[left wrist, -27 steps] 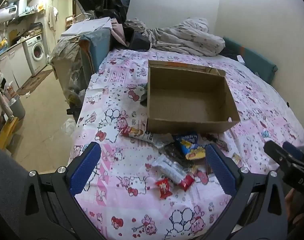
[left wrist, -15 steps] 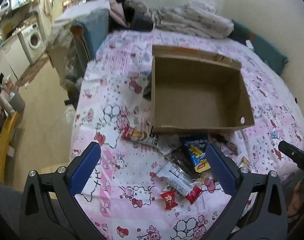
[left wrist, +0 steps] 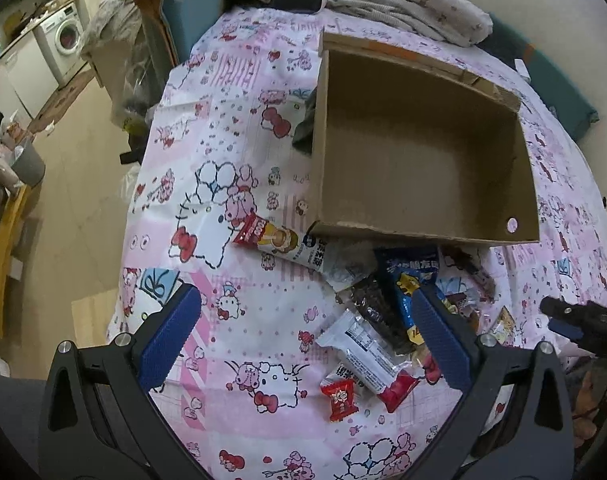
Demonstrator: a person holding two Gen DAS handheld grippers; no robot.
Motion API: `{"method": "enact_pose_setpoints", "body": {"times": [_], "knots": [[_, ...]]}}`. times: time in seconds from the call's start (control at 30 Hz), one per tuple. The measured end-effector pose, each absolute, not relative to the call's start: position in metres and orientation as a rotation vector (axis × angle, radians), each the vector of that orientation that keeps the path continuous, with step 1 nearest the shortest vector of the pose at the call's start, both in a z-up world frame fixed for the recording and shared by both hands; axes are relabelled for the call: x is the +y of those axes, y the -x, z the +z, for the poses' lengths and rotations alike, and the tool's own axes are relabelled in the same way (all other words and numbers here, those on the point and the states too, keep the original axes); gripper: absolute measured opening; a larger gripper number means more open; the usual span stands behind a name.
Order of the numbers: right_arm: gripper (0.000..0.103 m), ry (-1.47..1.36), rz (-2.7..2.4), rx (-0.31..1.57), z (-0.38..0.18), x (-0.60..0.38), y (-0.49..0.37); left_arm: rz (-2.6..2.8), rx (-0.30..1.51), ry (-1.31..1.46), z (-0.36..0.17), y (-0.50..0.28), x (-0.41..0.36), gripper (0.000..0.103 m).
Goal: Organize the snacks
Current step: 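Reach both grippers into the snack pile toward the red candy and yellow bar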
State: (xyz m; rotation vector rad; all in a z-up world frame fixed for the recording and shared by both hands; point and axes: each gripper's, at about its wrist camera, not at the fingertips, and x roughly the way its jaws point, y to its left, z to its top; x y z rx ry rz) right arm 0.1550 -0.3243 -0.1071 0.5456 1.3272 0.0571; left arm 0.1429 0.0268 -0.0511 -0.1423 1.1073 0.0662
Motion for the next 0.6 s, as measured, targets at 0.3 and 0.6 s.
{"method": "enact_pose_setpoints", "body": {"times": [0.3,0.6], "knots": [[0.054,-0.477,-0.008,1.491,-0.156,-0.303,-0.165,0.101,1.175,0.201,-0.076,-0.144,0.037,0.103],[0.013,-0.426,0.004,1.459,-0.162,-0.287,-0.162,0.114,1.253,0.226,-0.091,-0.126,0.047,0.100]]}}
